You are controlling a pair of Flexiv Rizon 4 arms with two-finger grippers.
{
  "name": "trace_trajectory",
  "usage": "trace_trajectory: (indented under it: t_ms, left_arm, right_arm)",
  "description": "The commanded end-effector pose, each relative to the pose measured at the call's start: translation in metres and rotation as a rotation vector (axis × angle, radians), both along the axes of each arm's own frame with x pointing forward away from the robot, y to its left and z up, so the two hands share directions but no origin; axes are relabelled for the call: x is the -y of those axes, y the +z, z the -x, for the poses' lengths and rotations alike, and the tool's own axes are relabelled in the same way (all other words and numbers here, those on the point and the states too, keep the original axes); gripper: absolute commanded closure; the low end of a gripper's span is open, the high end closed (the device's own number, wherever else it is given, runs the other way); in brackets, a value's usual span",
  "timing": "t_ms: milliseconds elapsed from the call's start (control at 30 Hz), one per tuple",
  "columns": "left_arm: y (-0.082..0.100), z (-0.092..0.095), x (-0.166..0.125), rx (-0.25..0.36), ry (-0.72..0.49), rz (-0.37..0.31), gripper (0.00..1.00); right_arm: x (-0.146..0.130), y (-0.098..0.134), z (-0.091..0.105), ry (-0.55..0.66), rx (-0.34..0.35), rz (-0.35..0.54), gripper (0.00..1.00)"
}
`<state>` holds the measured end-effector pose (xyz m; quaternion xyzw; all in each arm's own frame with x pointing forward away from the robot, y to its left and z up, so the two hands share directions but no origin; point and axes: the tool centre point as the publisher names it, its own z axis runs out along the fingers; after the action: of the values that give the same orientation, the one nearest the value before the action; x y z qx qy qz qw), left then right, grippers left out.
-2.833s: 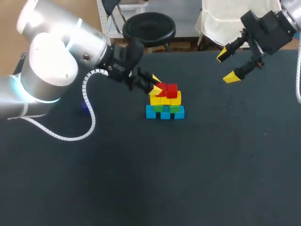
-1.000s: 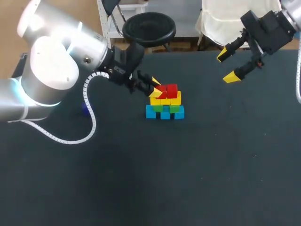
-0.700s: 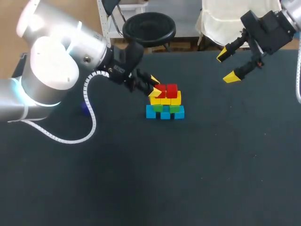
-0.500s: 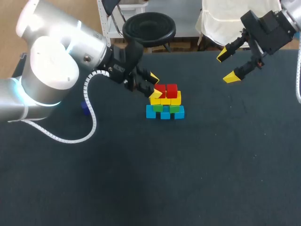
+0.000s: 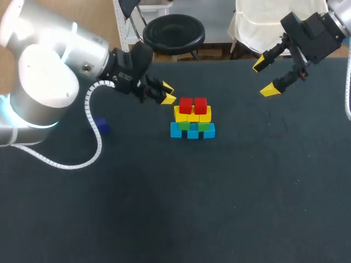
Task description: Place the blue cubes, place green cubes on the blue cubes, place the yellow cubes on the green cubes, then place the red cubes on the yellow cubes, and place purple cube on the red cubes.
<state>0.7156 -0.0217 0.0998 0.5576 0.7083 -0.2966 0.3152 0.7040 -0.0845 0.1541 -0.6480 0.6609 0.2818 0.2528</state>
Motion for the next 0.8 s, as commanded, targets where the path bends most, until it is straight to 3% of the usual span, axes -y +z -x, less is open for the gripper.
trace_trajectory:
  t_ms: [33, 333, 800]
  left_arm:
    - [0.001, 0.011, -0.004, 0.007, 0.007, 0.009, 1.0]
    - [-0.007, 0.013, 0.009, 0.01, -0.029, -0.04, 1.0]
    - [-0.009, 0.017, 0.019, 0.001, -0.055, -0.04, 1.0]
  right_arm:
    - [0.0, 0.0, 0.0, -0.001, 0.001, 0.0, 0.0]
    - [0.0, 0.0, 0.0, -0.001, 0.001, 0.0, 0.0]
    - [0.0, 0.0, 0.0, -0.001, 0.001, 0.0, 0.0]
